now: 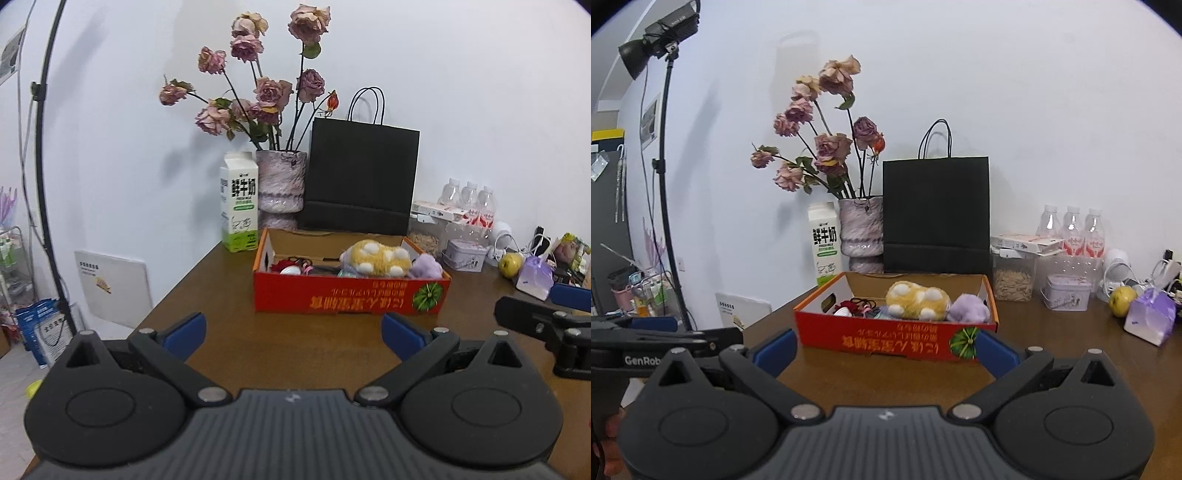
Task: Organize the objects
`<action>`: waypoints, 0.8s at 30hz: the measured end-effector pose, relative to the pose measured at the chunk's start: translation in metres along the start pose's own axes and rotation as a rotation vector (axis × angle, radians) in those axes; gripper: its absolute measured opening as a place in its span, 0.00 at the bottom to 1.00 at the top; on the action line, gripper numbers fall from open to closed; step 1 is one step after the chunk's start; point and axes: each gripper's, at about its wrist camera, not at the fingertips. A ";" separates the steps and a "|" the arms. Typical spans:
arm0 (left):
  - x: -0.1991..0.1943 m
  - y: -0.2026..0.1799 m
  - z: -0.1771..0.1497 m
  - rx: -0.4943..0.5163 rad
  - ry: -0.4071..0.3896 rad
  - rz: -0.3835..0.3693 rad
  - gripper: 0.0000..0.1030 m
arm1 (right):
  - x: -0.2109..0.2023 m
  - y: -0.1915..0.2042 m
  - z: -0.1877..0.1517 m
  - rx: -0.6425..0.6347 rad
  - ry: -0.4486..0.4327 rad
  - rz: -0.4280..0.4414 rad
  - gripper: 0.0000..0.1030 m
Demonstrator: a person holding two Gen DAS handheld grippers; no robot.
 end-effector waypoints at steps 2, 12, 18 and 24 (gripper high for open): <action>-0.010 0.003 -0.007 -0.003 0.009 0.001 1.00 | -0.011 0.003 -0.005 0.003 0.003 -0.003 1.00; -0.041 0.003 -0.023 0.014 0.015 -0.006 1.00 | -0.043 0.010 -0.018 0.008 0.004 -0.010 1.00; -0.046 0.001 -0.021 0.013 0.008 -0.010 1.00 | -0.048 0.011 -0.017 0.006 0.001 -0.013 1.00; -0.049 -0.001 -0.021 0.019 0.006 -0.014 1.00 | -0.050 0.011 -0.016 0.006 -0.001 -0.012 1.00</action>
Point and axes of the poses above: each gripper's, at about its wrist camera, not at the fingertips, and x roughly the way its jaws point, y to its left, z to its top, and after that the axes turned 1 degree about x, right-handed
